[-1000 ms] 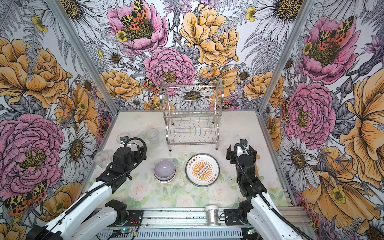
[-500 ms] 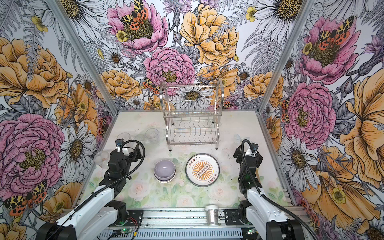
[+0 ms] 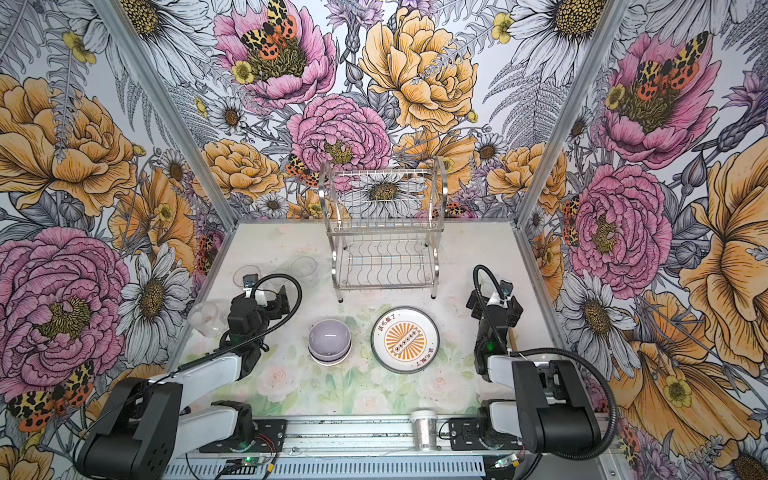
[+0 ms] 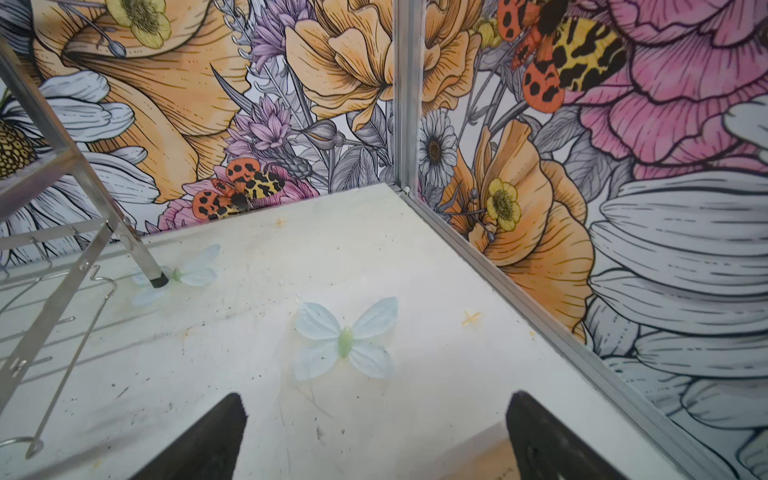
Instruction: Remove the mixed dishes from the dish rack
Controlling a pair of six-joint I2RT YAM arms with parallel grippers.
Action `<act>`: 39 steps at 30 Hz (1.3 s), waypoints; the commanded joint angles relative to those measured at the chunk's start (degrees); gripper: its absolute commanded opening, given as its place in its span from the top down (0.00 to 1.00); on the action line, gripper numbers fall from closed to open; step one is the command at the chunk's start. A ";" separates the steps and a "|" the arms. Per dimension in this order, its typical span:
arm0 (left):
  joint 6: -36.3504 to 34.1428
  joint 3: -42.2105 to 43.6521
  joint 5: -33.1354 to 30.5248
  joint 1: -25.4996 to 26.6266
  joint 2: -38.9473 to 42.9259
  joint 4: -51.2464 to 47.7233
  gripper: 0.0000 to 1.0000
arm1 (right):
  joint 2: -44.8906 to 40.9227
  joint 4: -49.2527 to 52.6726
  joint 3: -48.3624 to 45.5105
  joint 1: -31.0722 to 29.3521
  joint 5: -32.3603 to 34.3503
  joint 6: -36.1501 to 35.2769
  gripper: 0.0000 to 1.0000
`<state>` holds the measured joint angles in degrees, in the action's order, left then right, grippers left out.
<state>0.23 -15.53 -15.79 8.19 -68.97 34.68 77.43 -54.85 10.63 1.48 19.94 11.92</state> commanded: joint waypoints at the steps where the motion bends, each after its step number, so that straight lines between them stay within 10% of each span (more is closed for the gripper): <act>1: -1.19 -0.97 3.37 -1.43 -1.35 6.82 0.01 | 6.52 -11.18 1.28 1.77 -6.16 -1.53 0.00; 9: -0.88 -3.66 9.02 -3.86 -5.49 7.47 0.01 | 10.31 3.72 10.91 -0.92 -7.64 -5.29 0.00; 22: -3.68 -6.01 5.09 -4.74 -12.97 13.41 0.01 | 10.51 3.52 10.89 -1.13 -7.38 -5.66 0.00; 39: -0.23 -6.12 15.68 -10.29 -20.05 19.33 0.01 | 10.54 3.43 10.86 -1.21 -7.29 -5.64 0.00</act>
<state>-1.41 -20.73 -2.85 -1.41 -88.99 52.16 87.79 -50.76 21.19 0.34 12.16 6.72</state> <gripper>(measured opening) 0.988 0.996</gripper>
